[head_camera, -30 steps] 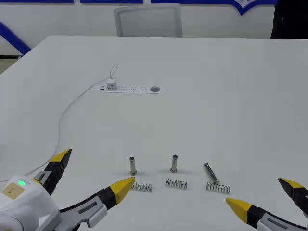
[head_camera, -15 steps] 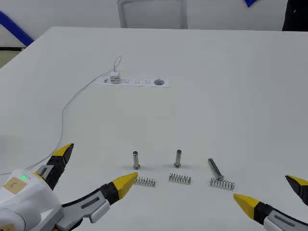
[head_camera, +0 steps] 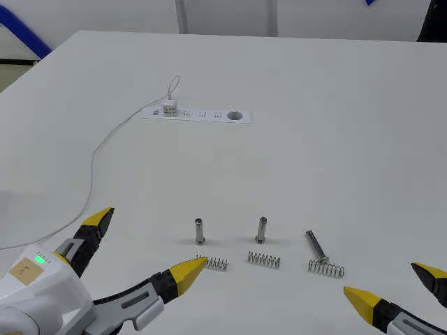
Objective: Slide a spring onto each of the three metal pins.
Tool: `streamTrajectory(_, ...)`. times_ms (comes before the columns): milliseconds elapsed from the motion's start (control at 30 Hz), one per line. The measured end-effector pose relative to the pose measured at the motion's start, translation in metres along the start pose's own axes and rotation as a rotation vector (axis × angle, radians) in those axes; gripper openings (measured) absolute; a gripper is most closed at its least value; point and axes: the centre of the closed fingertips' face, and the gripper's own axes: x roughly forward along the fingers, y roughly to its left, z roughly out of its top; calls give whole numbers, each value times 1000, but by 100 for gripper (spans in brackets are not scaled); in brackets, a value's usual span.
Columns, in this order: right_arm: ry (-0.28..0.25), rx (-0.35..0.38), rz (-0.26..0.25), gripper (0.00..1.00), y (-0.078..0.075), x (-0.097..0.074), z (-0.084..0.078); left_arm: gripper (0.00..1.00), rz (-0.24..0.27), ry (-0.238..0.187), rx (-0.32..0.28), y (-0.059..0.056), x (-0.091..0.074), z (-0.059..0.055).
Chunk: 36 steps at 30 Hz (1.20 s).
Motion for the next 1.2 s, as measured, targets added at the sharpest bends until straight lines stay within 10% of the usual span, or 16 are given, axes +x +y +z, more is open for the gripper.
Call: streamTrajectory(1200,84,0,124,47,4,72,30,100,-16,34,-16,-3,3,-10)
